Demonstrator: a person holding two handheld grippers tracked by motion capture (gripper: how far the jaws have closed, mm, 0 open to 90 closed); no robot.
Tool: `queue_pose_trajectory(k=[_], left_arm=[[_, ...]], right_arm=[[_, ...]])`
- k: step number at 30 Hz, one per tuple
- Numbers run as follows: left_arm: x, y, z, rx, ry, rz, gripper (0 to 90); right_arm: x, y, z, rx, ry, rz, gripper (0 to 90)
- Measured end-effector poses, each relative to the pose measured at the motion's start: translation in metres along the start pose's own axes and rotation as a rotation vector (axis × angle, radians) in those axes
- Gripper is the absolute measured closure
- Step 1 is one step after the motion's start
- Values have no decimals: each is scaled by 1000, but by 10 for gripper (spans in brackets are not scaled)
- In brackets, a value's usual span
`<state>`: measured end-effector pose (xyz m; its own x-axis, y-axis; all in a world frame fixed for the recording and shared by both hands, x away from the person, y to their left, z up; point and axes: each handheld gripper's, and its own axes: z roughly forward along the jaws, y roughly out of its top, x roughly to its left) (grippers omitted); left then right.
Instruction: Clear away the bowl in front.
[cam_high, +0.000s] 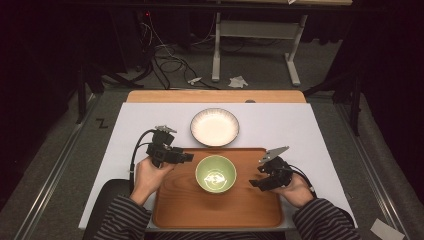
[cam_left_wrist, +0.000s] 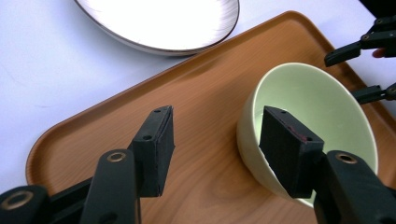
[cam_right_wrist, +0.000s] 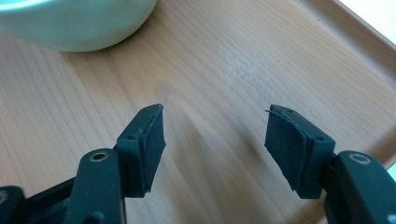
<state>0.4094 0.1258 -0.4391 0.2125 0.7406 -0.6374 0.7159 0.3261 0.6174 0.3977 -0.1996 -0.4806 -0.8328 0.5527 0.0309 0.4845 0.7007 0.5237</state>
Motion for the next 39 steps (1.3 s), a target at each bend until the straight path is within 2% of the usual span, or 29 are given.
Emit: queue_pose_trajectory(k=[3,10,13,21,24,26,27,30,39], left_arm=[[1,-1,0,-5,8,-3,449],[8,-8,4,-9,63,24,454],[9,-10,5,-10,67,10,455],[17,-17,11,15,93,-7,455],[19,-22,14,29,118,10,455],[21,-23,15,45,121,7,455],[21,-24,16,49,120,5,455],[24,-23,18,73,97,-53,454],[26,-32,26,108,171,10,450]], right_arm=[[0,0,0,-3,0,-1,394],[0,0,-1,-4,0,2,393],[0,0,-1,-3,1,1,393],[1,0,-1,-6,3,7,393],[0,0,-1,-5,2,1,393],[1,0,-1,-7,2,6,393],[1,-1,-1,-12,5,5,393],[1,-1,-2,-10,6,8,393],[0,0,-2,-9,3,1,394]])
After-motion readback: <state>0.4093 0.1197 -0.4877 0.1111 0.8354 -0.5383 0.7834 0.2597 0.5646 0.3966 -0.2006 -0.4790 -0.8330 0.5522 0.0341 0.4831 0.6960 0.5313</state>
